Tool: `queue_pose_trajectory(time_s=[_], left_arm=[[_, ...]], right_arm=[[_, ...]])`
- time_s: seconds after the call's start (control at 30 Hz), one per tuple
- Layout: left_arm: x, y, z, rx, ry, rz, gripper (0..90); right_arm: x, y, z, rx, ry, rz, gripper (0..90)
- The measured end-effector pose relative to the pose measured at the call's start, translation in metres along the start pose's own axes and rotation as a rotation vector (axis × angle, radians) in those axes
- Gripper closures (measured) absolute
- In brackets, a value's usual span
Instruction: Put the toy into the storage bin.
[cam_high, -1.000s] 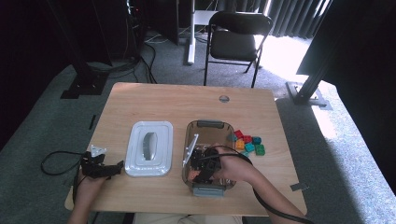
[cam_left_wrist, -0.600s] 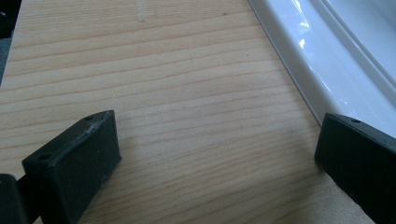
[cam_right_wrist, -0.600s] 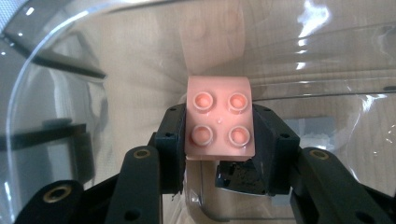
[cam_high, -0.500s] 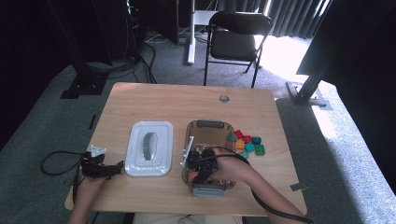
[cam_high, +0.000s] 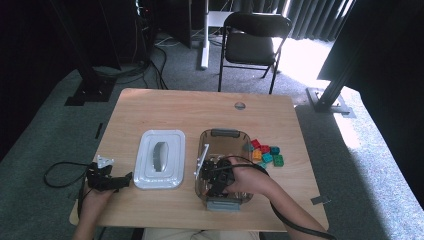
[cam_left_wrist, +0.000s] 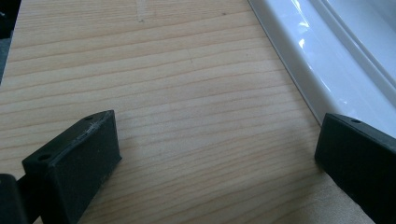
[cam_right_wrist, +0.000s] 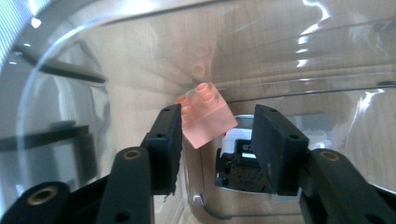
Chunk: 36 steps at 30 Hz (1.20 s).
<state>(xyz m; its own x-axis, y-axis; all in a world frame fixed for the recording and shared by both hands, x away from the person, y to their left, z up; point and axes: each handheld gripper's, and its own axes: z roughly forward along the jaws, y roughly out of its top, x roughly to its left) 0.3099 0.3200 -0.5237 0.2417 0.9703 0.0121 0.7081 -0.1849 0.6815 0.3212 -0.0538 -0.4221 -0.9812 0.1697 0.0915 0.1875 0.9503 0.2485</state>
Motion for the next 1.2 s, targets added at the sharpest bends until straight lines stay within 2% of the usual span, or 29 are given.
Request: queue_pose_trajectory(time_s=[0.3,0.73,1.0,1.2], left_arm=[[0.000,0.000,0.000,-0.001,0.000,0.000,0.5],[0.000,0.000,0.000,-0.002,0.000,-0.001,0.5],[0.000,0.000,0.000,-0.001,0.000,0.000,0.5],[0.000,0.000,0.000,-0.001,0.000,0.000,0.5]], right_arm=[[-0.006,-0.015,-0.020,-0.082,-0.020,0.057,49.5],[-0.018,-0.055,-0.055,-0.282,-0.056,0.215,42.4],[-0.023,-0.086,-0.081,-0.405,-0.118,0.319,40.0],[-0.026,-0.111,-0.094,-0.450,-0.172,0.369,34.8]])
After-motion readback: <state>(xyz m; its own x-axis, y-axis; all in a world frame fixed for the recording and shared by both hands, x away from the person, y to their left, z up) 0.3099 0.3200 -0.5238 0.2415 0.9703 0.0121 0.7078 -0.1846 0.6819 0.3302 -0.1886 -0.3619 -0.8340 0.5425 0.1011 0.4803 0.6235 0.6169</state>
